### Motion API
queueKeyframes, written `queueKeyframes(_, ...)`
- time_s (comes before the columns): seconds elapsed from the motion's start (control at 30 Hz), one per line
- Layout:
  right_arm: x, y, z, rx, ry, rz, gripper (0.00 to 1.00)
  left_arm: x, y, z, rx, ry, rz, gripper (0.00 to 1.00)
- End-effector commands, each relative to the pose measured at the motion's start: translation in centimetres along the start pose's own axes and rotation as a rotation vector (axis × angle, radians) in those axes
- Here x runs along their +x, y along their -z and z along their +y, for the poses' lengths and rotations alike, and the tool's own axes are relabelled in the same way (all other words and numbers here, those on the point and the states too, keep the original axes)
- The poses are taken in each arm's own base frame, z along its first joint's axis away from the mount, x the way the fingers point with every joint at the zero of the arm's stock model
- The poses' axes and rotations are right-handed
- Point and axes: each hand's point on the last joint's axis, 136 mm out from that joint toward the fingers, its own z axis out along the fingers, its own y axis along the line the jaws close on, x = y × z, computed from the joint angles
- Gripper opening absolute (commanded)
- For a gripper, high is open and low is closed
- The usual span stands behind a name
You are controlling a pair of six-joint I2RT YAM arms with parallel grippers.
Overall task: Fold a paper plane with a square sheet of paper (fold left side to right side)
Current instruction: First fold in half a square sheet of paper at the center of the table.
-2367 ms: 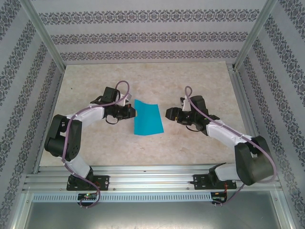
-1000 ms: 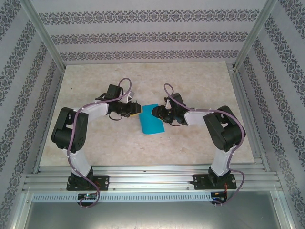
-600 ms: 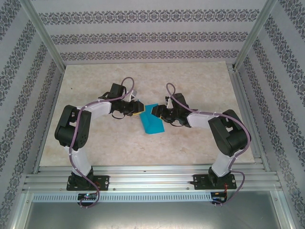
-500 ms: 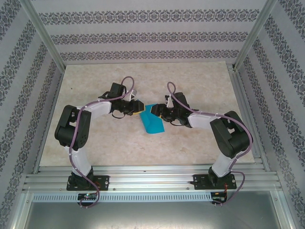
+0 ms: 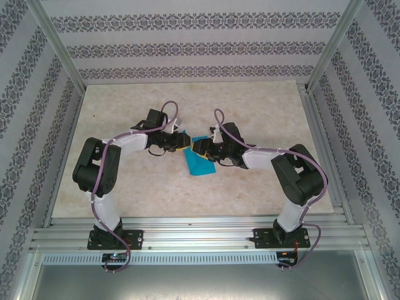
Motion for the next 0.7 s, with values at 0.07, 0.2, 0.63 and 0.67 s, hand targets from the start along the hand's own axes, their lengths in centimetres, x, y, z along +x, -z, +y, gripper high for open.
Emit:
queueKeyframes(0.07, 0.2, -0.8, 0.5, -0.009, 0.005, 0.016, 0.47, -0.8, -0.7, -0.5, 0.001, -0.024, -0.009, 0.41)
queueKeyframes(0.2, 0.5, -1.0, 0.1, 0.004, 0.001, 0.022, 0.4, -0.7, -0.7, -0.5, 0.0, -0.024, -0.009, 0.41)
queueKeyframes(0.63, 0.6, -0.9, -0.6, 0.057, 0.02, 0.026, 0.02, -0.9, 0.2, -1.7, 0.016, -0.052, -0.02, 0.45)
queueKeyframes(0.67, 0.6, -0.7, -0.8, 0.066, 0.018, 0.022, 0.01, -1.0, 0.6, -2.1, 0.014, -0.062, -0.028, 0.47)
